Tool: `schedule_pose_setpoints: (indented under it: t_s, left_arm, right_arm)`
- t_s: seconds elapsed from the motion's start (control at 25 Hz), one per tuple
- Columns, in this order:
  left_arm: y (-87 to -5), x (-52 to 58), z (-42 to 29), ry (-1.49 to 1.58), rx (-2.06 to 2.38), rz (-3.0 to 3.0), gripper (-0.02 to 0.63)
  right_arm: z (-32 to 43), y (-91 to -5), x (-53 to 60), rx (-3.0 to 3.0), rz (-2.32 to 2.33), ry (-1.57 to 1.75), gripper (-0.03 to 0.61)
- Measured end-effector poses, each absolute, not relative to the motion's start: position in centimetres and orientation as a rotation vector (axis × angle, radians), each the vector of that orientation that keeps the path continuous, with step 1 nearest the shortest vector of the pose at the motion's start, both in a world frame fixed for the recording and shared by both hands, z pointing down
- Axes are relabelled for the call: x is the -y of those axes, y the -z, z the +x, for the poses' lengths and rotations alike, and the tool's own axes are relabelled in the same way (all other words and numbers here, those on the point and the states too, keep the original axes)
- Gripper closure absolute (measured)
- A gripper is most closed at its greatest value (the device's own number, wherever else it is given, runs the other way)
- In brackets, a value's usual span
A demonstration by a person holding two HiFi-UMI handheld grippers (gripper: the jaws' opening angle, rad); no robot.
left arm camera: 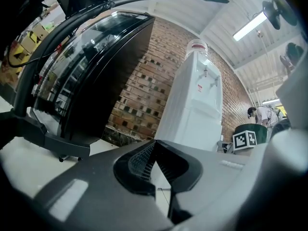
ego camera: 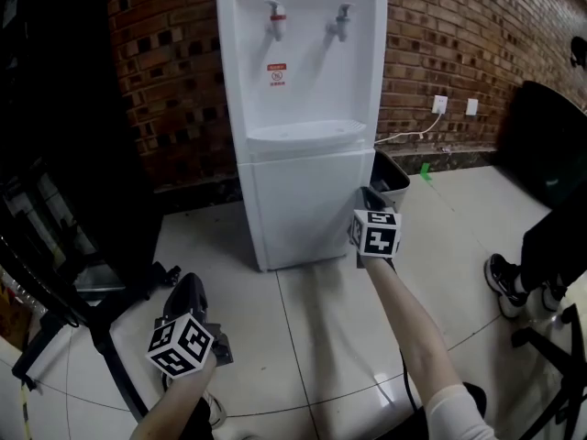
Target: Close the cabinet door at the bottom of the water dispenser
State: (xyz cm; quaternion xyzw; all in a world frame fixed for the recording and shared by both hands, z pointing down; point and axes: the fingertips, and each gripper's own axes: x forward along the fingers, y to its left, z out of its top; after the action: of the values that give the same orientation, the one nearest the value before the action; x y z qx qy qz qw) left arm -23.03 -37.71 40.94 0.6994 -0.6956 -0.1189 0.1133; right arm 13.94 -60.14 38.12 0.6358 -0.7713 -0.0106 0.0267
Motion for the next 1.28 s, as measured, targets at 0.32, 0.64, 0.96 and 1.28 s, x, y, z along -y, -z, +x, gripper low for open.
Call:
schedule_pose_setpoints:
  t_s: [0.32, 0.64, 0.96, 1.28]
  left_arm:
    - [-41.4, 37.8, -23.9, 0.343, 2.065, 2.021, 0.6]
    - [-41.6, 37.7, -24.0, 0.348, 2.066, 2.012, 0.6]
    - [-41.9, 37.3, -24.1, 0.368, 2.046, 1.999, 0.6]
    - [-41.9, 36.8, -23.7, 0.331, 2.046, 2.023, 0.6]
  right_arm:
    - [13.7, -38.8, 61.3, 2.398, 1.989, -0.046, 0.578]
    - [13.6, -38.7, 61.2, 2.404, 1.977, -0.021, 0.578]
    - [13.7, -38.8, 61.3, 2.402, 1.995, -0.019, 0.578]
    - [14.1, -37.6, 59.2, 2.441, 2.012, -0.049, 0.578]
